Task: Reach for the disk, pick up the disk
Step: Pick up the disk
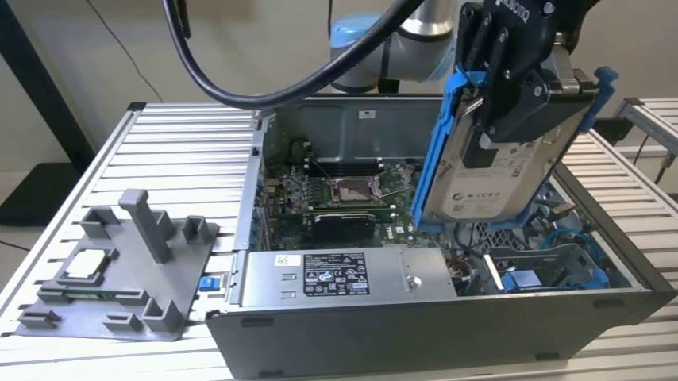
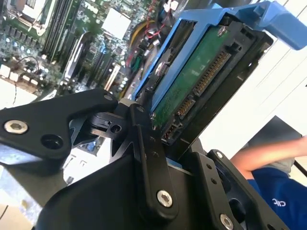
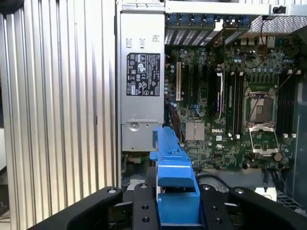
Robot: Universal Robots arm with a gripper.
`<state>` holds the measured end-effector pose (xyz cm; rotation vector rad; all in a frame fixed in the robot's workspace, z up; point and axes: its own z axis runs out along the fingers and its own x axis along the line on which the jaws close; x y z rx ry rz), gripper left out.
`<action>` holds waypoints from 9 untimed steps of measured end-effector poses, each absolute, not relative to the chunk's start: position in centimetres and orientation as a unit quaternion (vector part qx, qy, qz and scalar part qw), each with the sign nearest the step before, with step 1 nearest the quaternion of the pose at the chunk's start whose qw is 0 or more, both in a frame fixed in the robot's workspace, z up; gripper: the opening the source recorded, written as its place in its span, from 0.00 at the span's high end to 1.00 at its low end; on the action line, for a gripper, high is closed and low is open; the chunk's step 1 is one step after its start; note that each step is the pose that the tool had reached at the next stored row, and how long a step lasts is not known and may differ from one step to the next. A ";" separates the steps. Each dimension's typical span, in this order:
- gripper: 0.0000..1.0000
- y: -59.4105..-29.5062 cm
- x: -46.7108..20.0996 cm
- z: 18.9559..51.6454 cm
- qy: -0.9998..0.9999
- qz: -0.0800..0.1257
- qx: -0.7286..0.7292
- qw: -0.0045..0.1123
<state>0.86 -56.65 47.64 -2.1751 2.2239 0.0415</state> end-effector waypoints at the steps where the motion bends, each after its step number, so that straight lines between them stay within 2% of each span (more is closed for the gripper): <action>1: 1.00 -56.7 1.2 47.6 0.715 0.014 -0.699 0.015; 9: 1.00 -57.9 4.4 47.5 0.715 0.015 -0.699 0.014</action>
